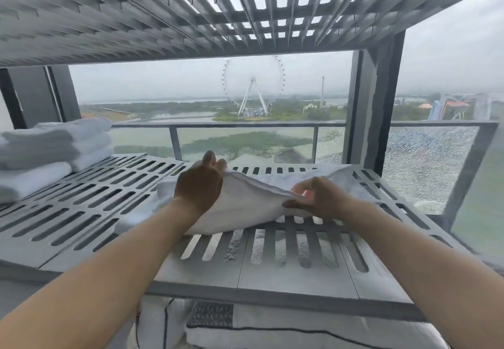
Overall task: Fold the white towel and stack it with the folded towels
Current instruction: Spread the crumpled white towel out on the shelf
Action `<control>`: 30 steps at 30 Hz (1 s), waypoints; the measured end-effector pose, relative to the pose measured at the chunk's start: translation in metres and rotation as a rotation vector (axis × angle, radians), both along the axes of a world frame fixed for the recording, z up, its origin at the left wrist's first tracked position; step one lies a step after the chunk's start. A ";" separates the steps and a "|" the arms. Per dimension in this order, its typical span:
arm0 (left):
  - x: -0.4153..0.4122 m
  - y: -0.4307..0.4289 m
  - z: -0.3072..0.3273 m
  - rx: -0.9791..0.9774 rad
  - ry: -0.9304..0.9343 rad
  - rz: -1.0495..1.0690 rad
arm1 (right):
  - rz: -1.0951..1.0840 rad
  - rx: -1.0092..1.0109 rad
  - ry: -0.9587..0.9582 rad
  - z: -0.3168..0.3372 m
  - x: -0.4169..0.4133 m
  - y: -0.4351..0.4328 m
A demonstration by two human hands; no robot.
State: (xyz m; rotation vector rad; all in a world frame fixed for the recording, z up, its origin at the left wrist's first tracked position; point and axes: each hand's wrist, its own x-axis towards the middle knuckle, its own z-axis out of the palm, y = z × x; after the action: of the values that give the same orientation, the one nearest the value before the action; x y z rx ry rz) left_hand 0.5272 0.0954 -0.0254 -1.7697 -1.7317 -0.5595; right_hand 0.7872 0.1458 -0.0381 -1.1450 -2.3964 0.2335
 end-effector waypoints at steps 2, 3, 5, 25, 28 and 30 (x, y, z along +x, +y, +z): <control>-0.002 0.015 0.003 0.011 0.028 0.048 | 0.013 -0.038 0.026 0.002 -0.008 0.010; -0.002 0.024 0.003 0.009 0.047 0.079 | 0.008 -0.059 0.034 0.004 -0.011 0.016; -0.002 0.039 -0.001 -0.009 0.085 0.095 | -0.014 -0.080 0.057 0.008 -0.019 0.028; 0.001 0.011 -0.049 -0.344 -0.061 -0.264 | -0.139 0.120 -0.322 -0.027 0.010 -0.002; 0.004 -0.013 -0.049 -0.338 -0.086 -0.260 | -0.143 0.115 -0.274 -0.029 0.010 -0.023; 0.005 -0.027 -0.049 -0.332 -0.101 -0.269 | -0.142 0.133 -0.236 -0.029 0.009 -0.039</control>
State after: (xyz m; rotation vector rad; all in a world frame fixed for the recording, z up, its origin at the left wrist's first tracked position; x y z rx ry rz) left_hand 0.5323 0.0679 -0.0746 -2.2656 -1.7429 -0.5000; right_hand 0.7966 0.1066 -0.0671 -1.3360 -2.4729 -0.1128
